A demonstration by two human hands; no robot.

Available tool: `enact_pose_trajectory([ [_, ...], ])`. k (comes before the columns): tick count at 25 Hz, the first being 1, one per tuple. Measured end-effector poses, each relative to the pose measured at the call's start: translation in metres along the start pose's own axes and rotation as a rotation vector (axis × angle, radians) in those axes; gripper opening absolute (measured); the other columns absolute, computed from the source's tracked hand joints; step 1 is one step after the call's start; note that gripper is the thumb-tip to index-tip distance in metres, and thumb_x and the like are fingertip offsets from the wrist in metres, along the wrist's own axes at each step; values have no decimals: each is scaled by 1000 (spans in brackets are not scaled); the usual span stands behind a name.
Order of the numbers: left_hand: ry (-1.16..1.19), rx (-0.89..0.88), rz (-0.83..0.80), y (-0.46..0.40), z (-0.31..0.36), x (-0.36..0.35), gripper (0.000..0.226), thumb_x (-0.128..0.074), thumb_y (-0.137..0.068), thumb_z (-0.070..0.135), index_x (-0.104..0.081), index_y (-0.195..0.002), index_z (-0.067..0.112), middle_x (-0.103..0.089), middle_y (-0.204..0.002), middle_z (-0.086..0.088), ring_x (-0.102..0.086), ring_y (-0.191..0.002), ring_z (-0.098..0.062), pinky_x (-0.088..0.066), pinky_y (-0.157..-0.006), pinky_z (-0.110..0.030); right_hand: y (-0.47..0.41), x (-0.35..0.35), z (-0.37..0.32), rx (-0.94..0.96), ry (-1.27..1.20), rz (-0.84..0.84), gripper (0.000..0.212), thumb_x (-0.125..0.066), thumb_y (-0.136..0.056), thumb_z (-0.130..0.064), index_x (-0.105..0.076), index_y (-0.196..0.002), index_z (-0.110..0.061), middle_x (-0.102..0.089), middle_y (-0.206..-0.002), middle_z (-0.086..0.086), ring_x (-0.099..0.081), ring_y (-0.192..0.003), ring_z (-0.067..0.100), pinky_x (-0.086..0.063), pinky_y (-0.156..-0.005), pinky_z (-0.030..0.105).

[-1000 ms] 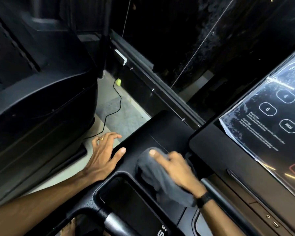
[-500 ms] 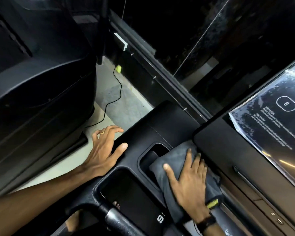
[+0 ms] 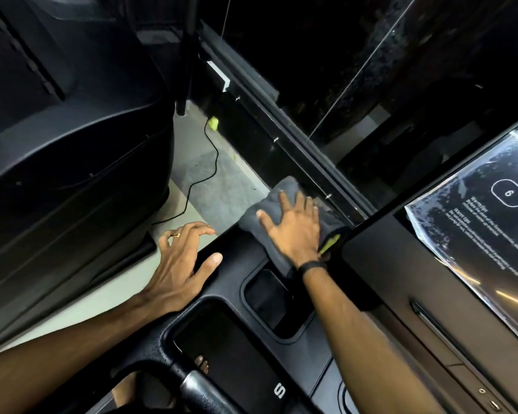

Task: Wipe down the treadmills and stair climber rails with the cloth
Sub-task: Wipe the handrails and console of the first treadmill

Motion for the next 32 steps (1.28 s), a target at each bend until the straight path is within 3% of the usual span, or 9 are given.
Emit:
enact_pose_trajectory([
  [2,-4,13,4,0,-3,1,51,-36,-94,52,-51,-127,17,-49,-132,9,-39,-125,2,-14,-108,-30,53,-7,3,76,-41,31,82,-23,-90,-80,-31,-156,-32,-32,-161,14,-30,-147,36,-23,-122,48],
  [5,-8,20,3,0,-3,0,51,-35,-94,53,-50,-128,18,-48,-133,9,-39,-125,1,-11,-109,-26,100,-6,65,-85,-221,53,82,-16,-89,-83,-22,-157,-36,-48,-151,11,-59,-124,31,-49,-99,35],
  [7,-10,21,-1,-2,-1,0,52,-34,-94,53,-50,-128,17,-48,-133,9,-35,-124,4,-7,-110,-20,69,-8,99,-249,-396,4,86,-31,-91,-76,-18,-159,-25,-41,-155,16,-48,-135,28,-35,-113,29],
  [10,-23,38,9,-2,-2,1,52,-33,-95,54,-49,-128,17,-47,-133,8,-36,-123,1,-7,-110,-20,-10,6,101,-452,-168,153,74,-42,-96,-62,-36,-154,-16,-39,-149,29,-37,-137,44,-23,-118,53],
  [13,-45,47,11,0,-4,0,50,-33,-97,54,-48,-129,19,-47,-134,8,-39,-122,-4,-10,-109,-25,-52,6,56,-325,52,96,72,-38,-96,-65,-44,-150,-17,-46,-143,28,-43,-129,48,-26,-112,60],
  [17,-51,32,4,0,-7,-4,48,-33,-98,52,-46,-131,20,-46,-134,9,-35,-123,3,-13,-108,-29,-48,0,24,-145,165,67,69,-38,-94,-66,-47,-148,-23,-40,-150,20,-38,-135,42,-28,-113,55],
  [23,-45,41,42,4,-8,0,46,-36,-97,52,-45,-130,21,-46,-133,9,-36,-124,3,-17,-107,-35,74,-5,-10,267,22,169,60,-33,-93,-64,-55,-140,-33,-49,-149,10,-43,-138,32,-34,-114,50],
  [28,-58,65,89,3,-5,5,51,-33,-97,53,-46,-132,18,-46,-134,7,-18,-127,19,-14,-106,-32,20,1,51,-70,39,159,61,-41,-94,-57,-53,-142,-22,-48,-144,17,-44,-129,41,-35,-109,52],
  [32,-85,69,103,1,-5,7,53,-32,-98,53,-46,-133,17,-46,-135,4,-26,-126,10,-12,-108,-30,-69,2,6,-148,171,7,60,-47,-94,-55,-60,-132,-11,-47,-144,25,-40,-133,45,-28,-112,57],
])
Point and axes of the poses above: each hand's wrist, its own y-axis away from the middle knuckle, its own x-axis out of the back of the hand, z = x × y, the point moved 7 cm from there along -y, towards the middle knuckle
